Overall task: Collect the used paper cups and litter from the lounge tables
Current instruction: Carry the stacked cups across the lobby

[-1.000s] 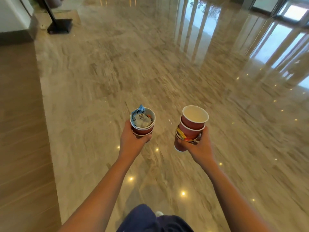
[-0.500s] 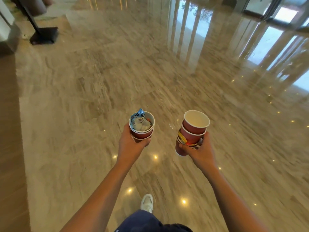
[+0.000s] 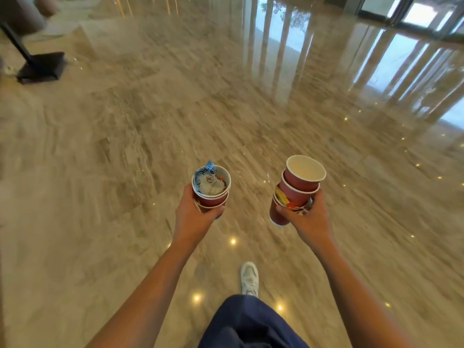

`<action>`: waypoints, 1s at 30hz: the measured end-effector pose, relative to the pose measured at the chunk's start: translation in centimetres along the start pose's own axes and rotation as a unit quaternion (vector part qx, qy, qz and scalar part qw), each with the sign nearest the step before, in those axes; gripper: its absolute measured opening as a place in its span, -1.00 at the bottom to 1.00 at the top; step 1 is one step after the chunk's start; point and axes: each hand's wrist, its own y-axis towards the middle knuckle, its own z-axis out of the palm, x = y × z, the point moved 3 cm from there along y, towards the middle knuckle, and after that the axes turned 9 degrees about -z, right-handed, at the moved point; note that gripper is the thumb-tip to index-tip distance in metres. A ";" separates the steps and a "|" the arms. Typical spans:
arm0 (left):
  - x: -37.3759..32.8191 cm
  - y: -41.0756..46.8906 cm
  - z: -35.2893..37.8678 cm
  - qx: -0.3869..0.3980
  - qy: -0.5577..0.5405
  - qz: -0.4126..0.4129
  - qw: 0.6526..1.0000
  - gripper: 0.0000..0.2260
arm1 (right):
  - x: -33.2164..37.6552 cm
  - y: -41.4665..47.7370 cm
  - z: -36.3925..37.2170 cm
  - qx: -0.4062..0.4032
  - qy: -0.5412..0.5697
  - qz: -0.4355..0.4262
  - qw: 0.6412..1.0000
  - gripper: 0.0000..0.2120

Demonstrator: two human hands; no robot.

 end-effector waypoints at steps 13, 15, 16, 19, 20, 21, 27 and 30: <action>-9.1 23.8 9.6 -0.016 0.008 0.013 1.000 -0.41 | -0.3 27.8 2.4 0.031 -0.003 -0.013 0.999 -0.25; -9.8 27.0 10.8 -0.016 0.005 0.008 1.000 -0.38 | -0.4 31.3 3.0 0.028 -0.004 -0.013 1.000 -0.23; -10.2 28.6 11.3 -0.017 0.004 0.007 1.000 -0.37 | -0.5 32.9 3.3 0.028 -0.005 -0.016 0.999 -0.22; -11.5 33.8 12.8 -0.019 -0.001 0.007 1.000 -0.40 | -0.9 37.9 4.5 0.028 -0.006 -0.019 0.999 -0.21; -11.9 35.8 13.3 -0.020 0.000 0.010 1.000 -0.41 | -1.0 39.9 5.0 0.026 -0.006 -0.022 0.999 -0.22; -12.3 37.5 13.7 -0.019 0.001 0.008 1.000 -0.42 | -1.0 41.5 5.5 0.024 -0.007 -0.022 0.999 -0.22; -15.0 50.1 16.7 -0.002 -0.006 0.014 1.000 -0.41 | -1.2 53.4 9.1 0.018 -0.005 -0.018 1.000 -0.22; -17.0 56.6 18.1 0.011 -0.002 0.014 1.000 -0.42 | -0.9 60.0 10.7 0.013 0.001 -0.015 1.000 -0.22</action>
